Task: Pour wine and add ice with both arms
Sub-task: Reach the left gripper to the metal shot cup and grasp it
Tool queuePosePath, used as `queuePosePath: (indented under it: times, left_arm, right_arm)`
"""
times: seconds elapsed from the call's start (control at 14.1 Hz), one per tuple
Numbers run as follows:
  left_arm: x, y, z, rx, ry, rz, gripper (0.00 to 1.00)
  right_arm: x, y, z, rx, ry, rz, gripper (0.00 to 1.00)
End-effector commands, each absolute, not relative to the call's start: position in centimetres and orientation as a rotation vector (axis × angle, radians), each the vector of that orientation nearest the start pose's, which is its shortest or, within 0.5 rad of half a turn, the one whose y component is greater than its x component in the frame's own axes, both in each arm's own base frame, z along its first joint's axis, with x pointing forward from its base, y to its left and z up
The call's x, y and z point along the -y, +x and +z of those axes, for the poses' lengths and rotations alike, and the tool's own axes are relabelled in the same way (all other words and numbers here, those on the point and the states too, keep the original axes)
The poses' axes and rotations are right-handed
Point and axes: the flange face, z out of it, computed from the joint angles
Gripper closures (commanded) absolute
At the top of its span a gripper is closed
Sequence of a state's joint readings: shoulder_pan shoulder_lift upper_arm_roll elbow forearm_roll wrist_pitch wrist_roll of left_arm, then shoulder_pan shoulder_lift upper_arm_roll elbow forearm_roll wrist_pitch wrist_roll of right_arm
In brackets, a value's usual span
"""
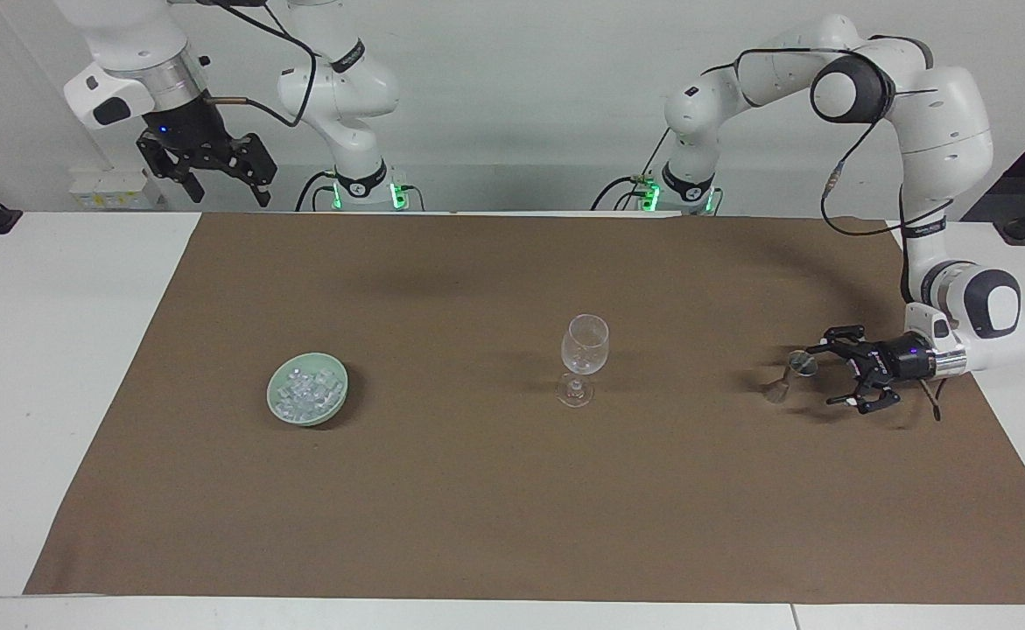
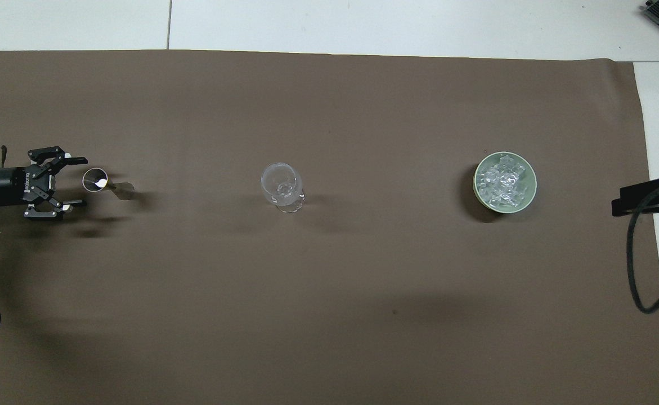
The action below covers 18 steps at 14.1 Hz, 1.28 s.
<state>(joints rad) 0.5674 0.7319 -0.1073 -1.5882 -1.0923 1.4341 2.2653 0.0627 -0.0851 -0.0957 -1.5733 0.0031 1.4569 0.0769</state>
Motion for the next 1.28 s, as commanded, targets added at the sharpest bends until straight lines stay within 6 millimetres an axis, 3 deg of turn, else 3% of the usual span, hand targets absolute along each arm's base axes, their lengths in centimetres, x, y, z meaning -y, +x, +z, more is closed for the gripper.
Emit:
queuePosePath:
  times: [0.0,0.64,0.85,1.21]
  left_arm:
    - [-19.0,60.6,22.4,1.204,1.385,1.127,0.00]
    - [-17.0,60.5,20.3,1.178,1.309,1.147,0.04]
    - [-16.6,60.6,20.3,1.168,1.297,1.158,0.04]
    - [-15.7,61.0,20.6,1.165,1.276,1.178,0.12]
  right_arm:
    - [2.0,51.2,66.2,-0.152,-3.100,0.025,0.00]
    - [2.0,51.2,66.2,-0.154,-3.100,0.025,0.00]
    - [2.0,51.2,66.2,-0.154,-3.100,0.025,0.00]
    - [2.0,51.2,66.2,-0.154,-3.100,0.025,0.00]
